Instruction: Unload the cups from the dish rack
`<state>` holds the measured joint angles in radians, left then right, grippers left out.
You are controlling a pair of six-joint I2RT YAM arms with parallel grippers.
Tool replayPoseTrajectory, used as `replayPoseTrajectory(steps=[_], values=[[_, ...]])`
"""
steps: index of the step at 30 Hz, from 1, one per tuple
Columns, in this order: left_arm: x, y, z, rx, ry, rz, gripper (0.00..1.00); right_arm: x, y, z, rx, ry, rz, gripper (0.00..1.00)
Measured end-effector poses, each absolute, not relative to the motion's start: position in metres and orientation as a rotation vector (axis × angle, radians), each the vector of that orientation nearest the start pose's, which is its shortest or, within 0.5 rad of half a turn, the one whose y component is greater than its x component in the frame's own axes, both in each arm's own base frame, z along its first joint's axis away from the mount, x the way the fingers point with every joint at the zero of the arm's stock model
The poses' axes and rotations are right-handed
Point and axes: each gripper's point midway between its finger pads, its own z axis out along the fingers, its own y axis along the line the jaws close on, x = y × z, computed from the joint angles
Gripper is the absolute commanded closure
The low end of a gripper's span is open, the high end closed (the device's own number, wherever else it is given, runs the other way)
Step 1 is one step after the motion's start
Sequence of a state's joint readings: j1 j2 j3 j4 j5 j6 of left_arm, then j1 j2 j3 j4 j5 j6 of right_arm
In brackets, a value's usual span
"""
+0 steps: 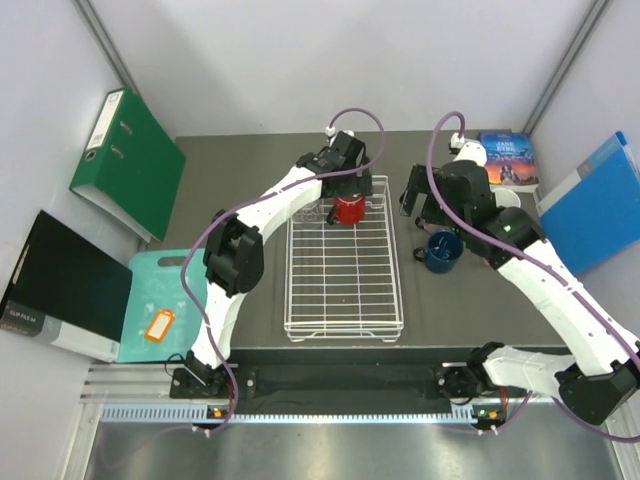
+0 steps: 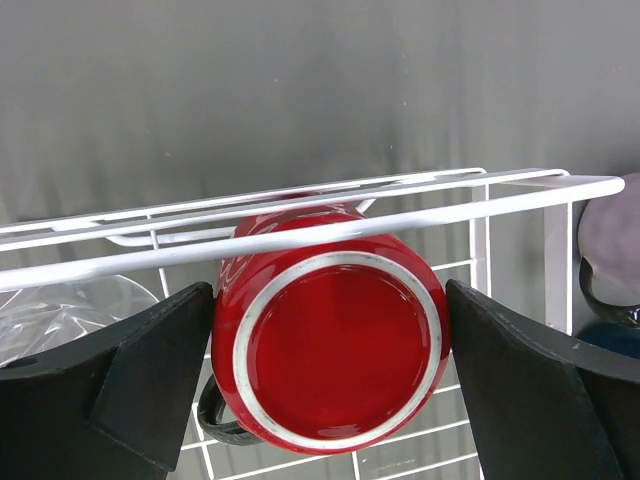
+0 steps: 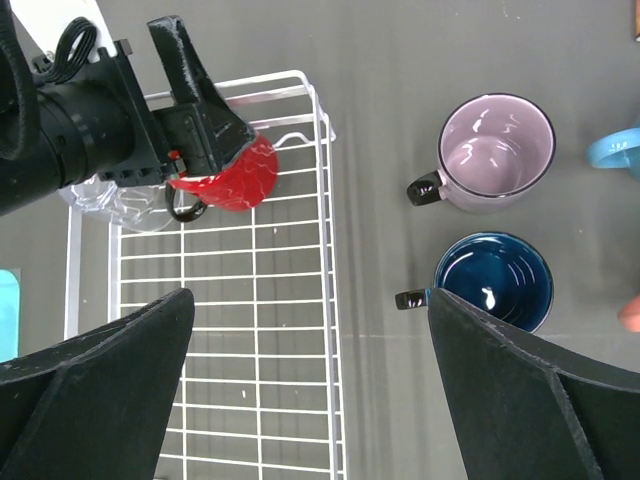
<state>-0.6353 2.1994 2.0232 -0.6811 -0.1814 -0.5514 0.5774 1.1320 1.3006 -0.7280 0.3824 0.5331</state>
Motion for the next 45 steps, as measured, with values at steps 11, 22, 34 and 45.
replayPoseTrajectory(steps=[11, 22, 34, 45], values=[[0.460, -0.320, 0.130, -0.007, 2.438, -0.267, 0.01, 0.299, 0.142, 0.290, 0.172, 2.096, 0.274, 0.00], [0.450, -0.300, 0.122, -0.030, 2.465, -0.108, 0.05, 0.297, 0.144, 0.277, 0.161, 2.125, 0.280, 0.00], [0.447, -0.299, 0.121, -0.013, 2.474, -0.097, 1.00, 0.298, 0.146, 0.279, 0.158, 2.114, 0.295, 0.01], [0.419, -0.308, 0.135, 0.066, 2.551, -0.259, 1.00, 0.297, 0.142, 0.289, 0.169, 2.078, 0.311, 0.00]])
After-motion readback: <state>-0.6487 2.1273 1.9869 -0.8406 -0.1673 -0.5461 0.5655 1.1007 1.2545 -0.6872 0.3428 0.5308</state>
